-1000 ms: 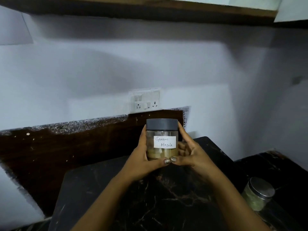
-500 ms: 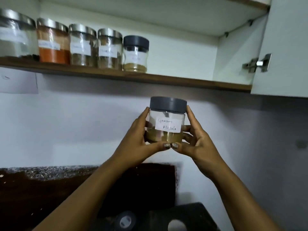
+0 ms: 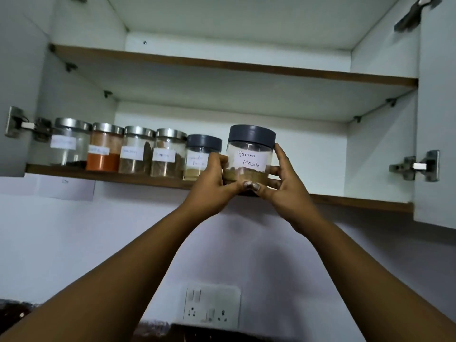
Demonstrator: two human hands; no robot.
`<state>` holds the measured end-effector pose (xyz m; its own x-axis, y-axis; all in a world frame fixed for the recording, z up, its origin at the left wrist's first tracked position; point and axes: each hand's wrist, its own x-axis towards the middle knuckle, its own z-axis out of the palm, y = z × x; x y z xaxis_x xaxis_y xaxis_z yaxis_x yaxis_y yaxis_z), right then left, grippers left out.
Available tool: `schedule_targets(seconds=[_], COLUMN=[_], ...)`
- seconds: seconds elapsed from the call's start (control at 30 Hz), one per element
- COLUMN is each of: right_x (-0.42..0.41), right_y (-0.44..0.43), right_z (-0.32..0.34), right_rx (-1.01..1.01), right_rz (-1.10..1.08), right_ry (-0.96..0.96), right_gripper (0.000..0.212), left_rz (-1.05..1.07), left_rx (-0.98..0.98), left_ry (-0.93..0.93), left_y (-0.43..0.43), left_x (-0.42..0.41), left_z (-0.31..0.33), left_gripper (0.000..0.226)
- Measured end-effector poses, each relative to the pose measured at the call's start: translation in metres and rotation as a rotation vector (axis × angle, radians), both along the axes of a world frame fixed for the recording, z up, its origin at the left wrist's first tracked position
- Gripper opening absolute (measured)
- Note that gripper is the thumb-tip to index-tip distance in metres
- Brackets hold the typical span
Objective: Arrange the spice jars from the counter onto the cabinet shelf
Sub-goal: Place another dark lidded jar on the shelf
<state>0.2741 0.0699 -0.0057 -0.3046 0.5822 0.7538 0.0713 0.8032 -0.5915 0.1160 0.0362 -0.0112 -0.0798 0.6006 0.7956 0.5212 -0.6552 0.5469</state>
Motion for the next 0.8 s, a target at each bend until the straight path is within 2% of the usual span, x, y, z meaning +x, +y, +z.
schedule_targets(seconds=[0.17,0.23,0.3,0.37,0.5,0.67,0.8], right_x=[-0.008,-0.015,-0.023,-0.029,-0.037,-0.05,-0.054], right_y=[0.035,0.046,0.053,0.057,0.063,0.066,0.066], right_z=[0.013,0.013,0.015,0.018,0.029,0.029,0.027], right_rx=[0.024,0.02,0.043,0.059,0.044,0.1,0.11], right_rz=[-0.115,-0.188,-0.318,-0.429,-0.503,-0.658,-0.726], right_ry=[-0.041,-0.067,-0.14,-0.213,-0.257,-0.289,-0.33], right_gripper=[0.097,0.094,0.082,0.07,0.059,0.044,0.041], left_rz=[0.222,0.367,0.447,0.48,0.566,0.68,0.701], left_rx=[0.039,0.076,0.105,0.144,0.228,0.223,0.165], left_ry=[0.085,0.172,0.204,0.191,0.212,0.228,0.263], left_y=[0.037,0.048,0.057,0.061,0.064,0.073,0.077], left_x=[-0.001,-0.003,-0.005,-0.004,-0.002,-0.003,-0.003], left_z=[0.011,0.011,0.008,0.006,0.007,0.012,0.012], left_gripper=[0.057,0.046,0.037,0.032,0.019,0.025,0.028])
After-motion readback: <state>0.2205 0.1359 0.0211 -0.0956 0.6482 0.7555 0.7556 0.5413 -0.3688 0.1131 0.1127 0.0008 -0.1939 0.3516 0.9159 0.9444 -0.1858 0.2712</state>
